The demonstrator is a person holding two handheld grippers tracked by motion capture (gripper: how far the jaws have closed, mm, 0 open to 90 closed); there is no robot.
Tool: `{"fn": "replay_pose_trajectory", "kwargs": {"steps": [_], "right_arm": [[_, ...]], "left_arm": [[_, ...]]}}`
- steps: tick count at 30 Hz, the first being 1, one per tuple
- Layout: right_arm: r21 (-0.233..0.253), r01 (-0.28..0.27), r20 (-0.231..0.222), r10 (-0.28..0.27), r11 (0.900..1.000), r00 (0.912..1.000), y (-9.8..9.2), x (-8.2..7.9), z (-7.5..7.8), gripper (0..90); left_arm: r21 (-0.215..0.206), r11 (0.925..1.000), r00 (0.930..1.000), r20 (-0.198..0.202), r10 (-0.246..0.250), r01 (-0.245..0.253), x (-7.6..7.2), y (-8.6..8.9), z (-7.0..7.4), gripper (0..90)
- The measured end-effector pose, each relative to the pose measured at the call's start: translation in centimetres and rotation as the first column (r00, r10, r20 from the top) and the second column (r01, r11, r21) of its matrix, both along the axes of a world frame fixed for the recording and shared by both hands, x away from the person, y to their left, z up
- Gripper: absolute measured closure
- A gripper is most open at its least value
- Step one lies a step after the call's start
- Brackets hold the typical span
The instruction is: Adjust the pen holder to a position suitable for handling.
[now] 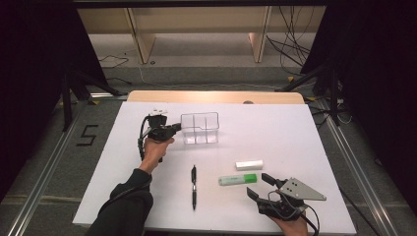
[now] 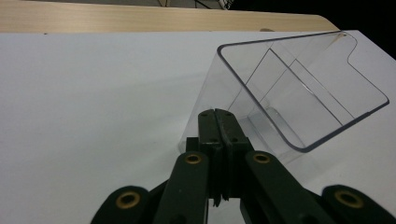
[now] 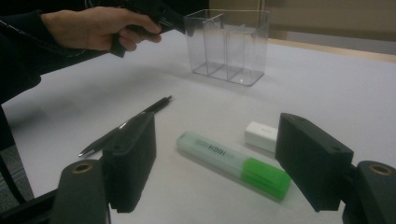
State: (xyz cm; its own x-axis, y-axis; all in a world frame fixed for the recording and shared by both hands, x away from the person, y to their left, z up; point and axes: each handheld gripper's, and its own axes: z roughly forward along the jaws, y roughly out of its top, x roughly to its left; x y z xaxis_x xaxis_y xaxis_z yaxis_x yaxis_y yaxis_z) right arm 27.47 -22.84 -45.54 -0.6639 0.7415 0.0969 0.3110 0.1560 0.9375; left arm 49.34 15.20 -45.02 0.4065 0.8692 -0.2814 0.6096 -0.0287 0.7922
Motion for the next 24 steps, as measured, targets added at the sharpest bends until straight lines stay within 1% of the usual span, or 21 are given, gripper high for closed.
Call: {"fn": "replay_pose_trajectory", "kwargs": {"steps": [5,11,14,15,19,20,21,24], "right_arm": [[0.001,-0.001,0.001,0.001,1.0,1.0,0.0,0.0,0.0,29.9],[0.001,-0.002,0.001,0.002,1.0,1.0,0.0,-0.1,0.0,29.9],[0.002,-0.002,0.0,0.002,1.0,1.0,0.0,-0.1,0.0,29.9],[0.001,-0.003,-0.001,0.003,1.0,1.0,0.0,-0.1,0.0,29.9],[0.002,-0.003,0.001,0.003,1.0,1.0,0.0,0.0,0.0,29.9],[0.0,-0.003,0.0,0.003,1.0,1.0,0.0,-0.1,0.0,29.9],[0.001,-0.001,-0.001,0.001,1.0,1.0,0.0,-0.1,0.0,29.9],[0.003,0.0,0.001,0.0,1.0,1.0,-0.1,-0.1,0.0,29.9]], "left_arm": [[-0.009,0.9999,1.0,0.001,-0.01,0.01,0.2,-1.4,0.0,89.2],[0.003,0.999,0.999,0.007,-0.044,0.044,0.2,-3.2,0.0,89.2],[0.002,0.9991,0.9991,0.009,-0.042,0.042,0.2,-3.7,0.0,89.1],[-0.004,0.9992,0.9991,0.011,-0.04,0.04,0.2,-3.9,0.0,89.2],[-0.003,0.9988,0.9987,0.019,-0.048,0.048,0.2,-4.1,0.0,89.1],[-0.003,0.9983,0.9981,0.022,-0.058,0.059,0.1,-4.0,-0.1,89.0],[-0.011,0.9984,0.9982,0.021,-0.056,0.056,0.1,-3.9,-0.1,88.0],[-0.018,0.9985,0.9983,0.027,-0.052,0.052,-0.3,-3.2,0.0,82.9]]}}
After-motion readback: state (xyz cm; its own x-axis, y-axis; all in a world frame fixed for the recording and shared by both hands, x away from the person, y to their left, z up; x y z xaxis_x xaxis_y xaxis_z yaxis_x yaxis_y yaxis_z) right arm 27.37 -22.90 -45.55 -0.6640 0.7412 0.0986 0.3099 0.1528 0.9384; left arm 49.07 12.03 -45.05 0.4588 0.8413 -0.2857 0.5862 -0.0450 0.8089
